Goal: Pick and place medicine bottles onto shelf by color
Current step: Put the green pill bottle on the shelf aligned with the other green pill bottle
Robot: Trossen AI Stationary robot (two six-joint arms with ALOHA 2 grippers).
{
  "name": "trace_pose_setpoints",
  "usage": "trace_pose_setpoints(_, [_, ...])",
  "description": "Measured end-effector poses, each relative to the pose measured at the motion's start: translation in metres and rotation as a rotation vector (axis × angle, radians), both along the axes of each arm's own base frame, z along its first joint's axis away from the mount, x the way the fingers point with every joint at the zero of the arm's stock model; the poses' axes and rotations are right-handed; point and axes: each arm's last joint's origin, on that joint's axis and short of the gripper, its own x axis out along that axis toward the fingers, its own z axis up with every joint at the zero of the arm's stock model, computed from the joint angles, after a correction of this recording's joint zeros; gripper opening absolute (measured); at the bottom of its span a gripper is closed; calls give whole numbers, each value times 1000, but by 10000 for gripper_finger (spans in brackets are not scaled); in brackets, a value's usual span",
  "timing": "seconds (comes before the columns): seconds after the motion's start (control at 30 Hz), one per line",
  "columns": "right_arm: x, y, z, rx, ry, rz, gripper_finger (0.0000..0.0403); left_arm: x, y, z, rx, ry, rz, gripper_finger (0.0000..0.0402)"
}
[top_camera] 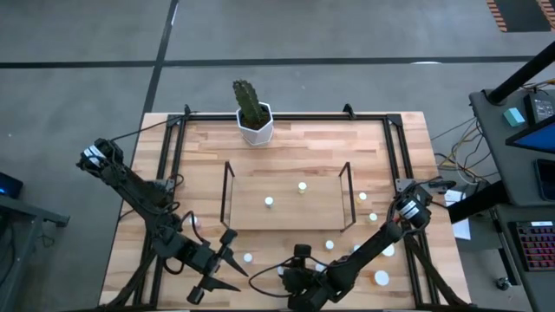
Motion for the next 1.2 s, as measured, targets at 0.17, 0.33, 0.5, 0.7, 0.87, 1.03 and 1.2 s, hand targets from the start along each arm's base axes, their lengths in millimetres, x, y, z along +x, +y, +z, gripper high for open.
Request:
trace_pose_setpoints(0.17, [0, 0, 1, 6, 1, 2, 118, -1, 1, 2, 33, -21, 6, 153])
trace_pose_setpoints(0.33, [6, 0, 13, 66, -25, -14, 121, -11, 11, 12, 78, -86, 18, 153])
trace_pose_setpoints(0.5, [18, -8, 33, 122, -55, -36, 114, -26, 26, 10, 143, -94, 27, 153])
trace_pose_setpoints(0.7, [39, -33, 56, 152, -48, -100, 116, -41, 42, 7, 129, -112, 34, 153])
trace_pose_setpoints(0.87, [55, -62, 66, 156, -29, -150, 114, -53, 53, 6, 110, -131, 37, 153])
trace_pose_setpoints(1.03, [59, -86, 80, 150, -15, -164, 120, -58, 59, 11, 89, -151, 43, 153])
trace_pose_setpoints(1.2, [56, -105, 78, 119, 36, -201, 122, -59, 60, 12, 100, -163, 50, 153])
